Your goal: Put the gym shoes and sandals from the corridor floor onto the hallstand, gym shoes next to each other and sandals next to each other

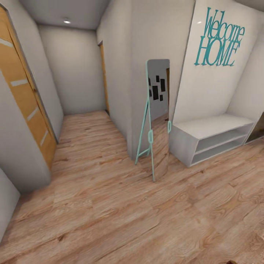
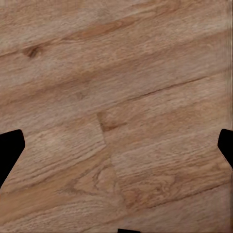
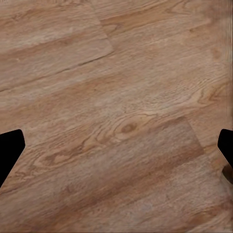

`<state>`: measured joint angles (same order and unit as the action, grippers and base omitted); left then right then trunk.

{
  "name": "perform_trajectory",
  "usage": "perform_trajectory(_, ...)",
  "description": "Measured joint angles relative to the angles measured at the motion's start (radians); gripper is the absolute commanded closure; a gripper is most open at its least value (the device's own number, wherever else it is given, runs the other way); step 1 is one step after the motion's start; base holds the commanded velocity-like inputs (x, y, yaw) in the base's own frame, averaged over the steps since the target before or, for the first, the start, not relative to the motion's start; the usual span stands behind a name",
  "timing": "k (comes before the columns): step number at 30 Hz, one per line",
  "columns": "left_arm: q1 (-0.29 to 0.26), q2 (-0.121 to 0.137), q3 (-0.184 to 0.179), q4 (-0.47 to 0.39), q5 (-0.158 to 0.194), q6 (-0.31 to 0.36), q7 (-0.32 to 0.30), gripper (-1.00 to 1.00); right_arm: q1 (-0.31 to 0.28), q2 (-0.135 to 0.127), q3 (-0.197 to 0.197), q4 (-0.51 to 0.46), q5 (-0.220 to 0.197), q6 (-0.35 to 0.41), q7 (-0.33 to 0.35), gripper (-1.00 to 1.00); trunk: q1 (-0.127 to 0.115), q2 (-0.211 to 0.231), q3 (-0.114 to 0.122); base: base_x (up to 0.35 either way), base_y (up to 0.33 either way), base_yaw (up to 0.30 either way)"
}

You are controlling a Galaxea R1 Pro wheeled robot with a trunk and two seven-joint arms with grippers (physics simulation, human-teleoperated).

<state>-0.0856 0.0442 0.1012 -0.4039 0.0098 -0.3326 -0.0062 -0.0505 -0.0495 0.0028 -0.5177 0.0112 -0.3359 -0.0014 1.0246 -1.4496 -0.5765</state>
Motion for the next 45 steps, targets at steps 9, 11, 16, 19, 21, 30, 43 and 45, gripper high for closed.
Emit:
perform_trajectory(9,0.000,0.000,0.000,0.000,0.000,-0.001,-0.001,-1.00,-0.001,-0.001,0.000,0.000,0.000,0.000,0.000,-1.00,0.000,0.000,0.000,0.322,0.000,-0.267)
perform_trajectory(11,0.000,0.000,0.000,0.000,0.000,-0.001,-0.001,-1.00,-0.001,-0.001,0.000,0.000,0.000,0.000,0.000,-1.00,0.000,0.000,0.000,0.334,0.000,-0.267)
perform_trajectory(16,0.000,0.000,0.000,0.000,0.000,-0.001,-0.001,-1.00,-0.001,-0.001,0.000,0.000,0.000,0.000,0.000,-1.00,0.000,0.000,0.000,0.336,0.000,-0.267)
perform_trajectory(19,0.000,0.000,0.000,0.000,0.000,-0.001,-0.001,-1.00,0.000,0.000,0.000,0.000,0.000,0.000,0.000,-1.00,0.000,0.000,0.000,0.337,0.000,-0.267)
perform_trajectory(21,0.000,0.000,0.000,0.000,-0.001,-0.001,-0.001,-1.00,0.000,0.000,0.000,0.000,0.000,0.000,0.000,-1.00,0.000,0.000,0.000,0.335,0.000,-0.267)
perform_trajectory(30,0.000,0.000,-0.001,0.000,-0.001,-0.001,-0.001,-1.00,0.000,0.000,0.000,0.000,0.000,0.000,0.000,-1.00,0.000,0.000,0.000,0.168,0.000,-0.267)
perform_trajectory(43,0.000,-0.001,-0.002,0.000,-0.002,-0.002,-0.001,-1.00,0.000,-0.001,0.000,0.000,0.000,0.000,0.000,-1.00,0.001,0.000,0.000,0.012,0.000,-0.267)
perform_trajectory(45,0.000,-0.001,-0.003,0.000,-0.004,-0.002,-0.001,-1.00,0.000,-0.001,0.000,0.000,0.000,0.000,0.000,-1.00,0.001,0.000,0.000,0.001,0.000,-0.267)
